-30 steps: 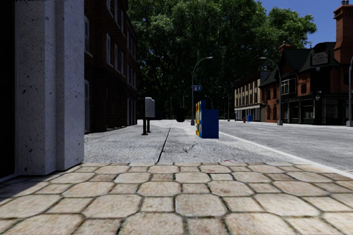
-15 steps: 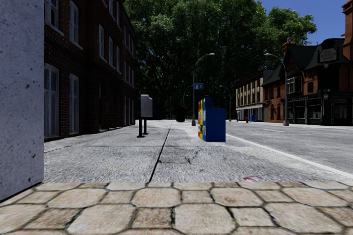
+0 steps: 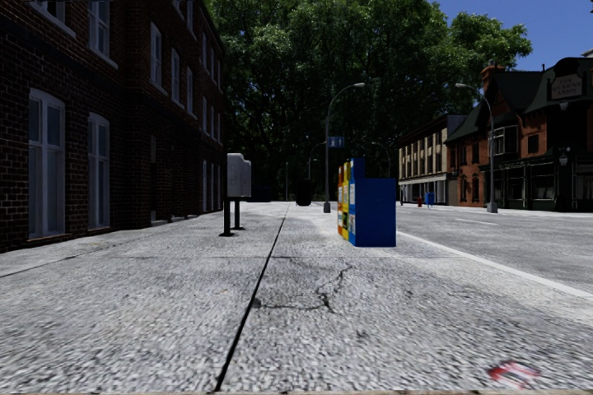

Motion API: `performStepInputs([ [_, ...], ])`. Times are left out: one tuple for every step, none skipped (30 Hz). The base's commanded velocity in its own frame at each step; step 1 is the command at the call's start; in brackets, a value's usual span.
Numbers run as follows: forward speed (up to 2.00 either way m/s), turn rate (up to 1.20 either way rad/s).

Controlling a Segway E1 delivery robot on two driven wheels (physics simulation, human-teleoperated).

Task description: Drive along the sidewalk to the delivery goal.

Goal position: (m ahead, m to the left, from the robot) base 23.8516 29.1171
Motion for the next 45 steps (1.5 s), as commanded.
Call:
performStepInputs([
  [2.0, 0.0],
  [2.0, 0.0],
  [2.0, 0.0],
  [2.0, 0.0],
  [2.0, 0.0],
  [2.0, 0.0],
  [2.0, 0.0],
  [2.0, 0.0],
  [2.0, 0.0],
  [2.0, 0.0],
  [2.0, 0.0],
  [2.0, 0.0],
  [2.0, 0.0],
  [2.0, 0.0],
  [2.0, 0.0],
  [2.0, 0.0],
  [2.0, 0.0],
  [2.0, 0.0],
  [2.0, 0.0],
  [2.0, 0.0],
  [2.0, 0.0],
  [2.0, 0.0],
  [2.0, 0.0],
  [2.0, 0.0],
  [2.0, 0.0],
  [2.0, 0.0],
  [2.0, 0.0],
  [2.0, 0.0],
  [2.0, 0.0],
  [2.0, 0.0],
  [2.0, 0.0],
  [2.0, 0.0],
  [2.0, 0.0],
  [2.0, 0.0],
  [2.0, 0.0],
  [2.0, 0.0],
  [2.0, 0.0],
  [2.0, 0.0],
  [2.0, 0.0],
  [2.0, 0.0],
  [2.0, 0.0],
  [2.0, 0.0],
  [2.0, 0.0],
  [2.0, 0.0],
  [2.0, 0.0],
])
